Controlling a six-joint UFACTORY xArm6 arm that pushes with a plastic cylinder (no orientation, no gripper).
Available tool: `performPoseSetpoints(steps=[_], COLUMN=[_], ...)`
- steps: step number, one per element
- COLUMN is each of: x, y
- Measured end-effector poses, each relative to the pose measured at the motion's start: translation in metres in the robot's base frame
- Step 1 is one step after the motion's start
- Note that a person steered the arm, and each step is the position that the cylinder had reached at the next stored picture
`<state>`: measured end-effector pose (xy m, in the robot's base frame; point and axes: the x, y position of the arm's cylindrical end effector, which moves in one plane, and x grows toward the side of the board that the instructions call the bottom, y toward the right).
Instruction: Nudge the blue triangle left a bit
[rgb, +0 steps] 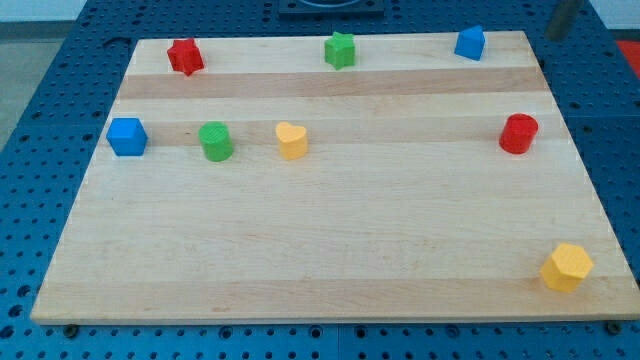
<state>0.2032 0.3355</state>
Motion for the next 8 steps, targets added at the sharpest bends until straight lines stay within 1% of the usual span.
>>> performPoseSetpoints(steps=[3, 5, 8], x=[0.000, -0.012, -0.012], y=[-0.009, -0.009, -0.047])
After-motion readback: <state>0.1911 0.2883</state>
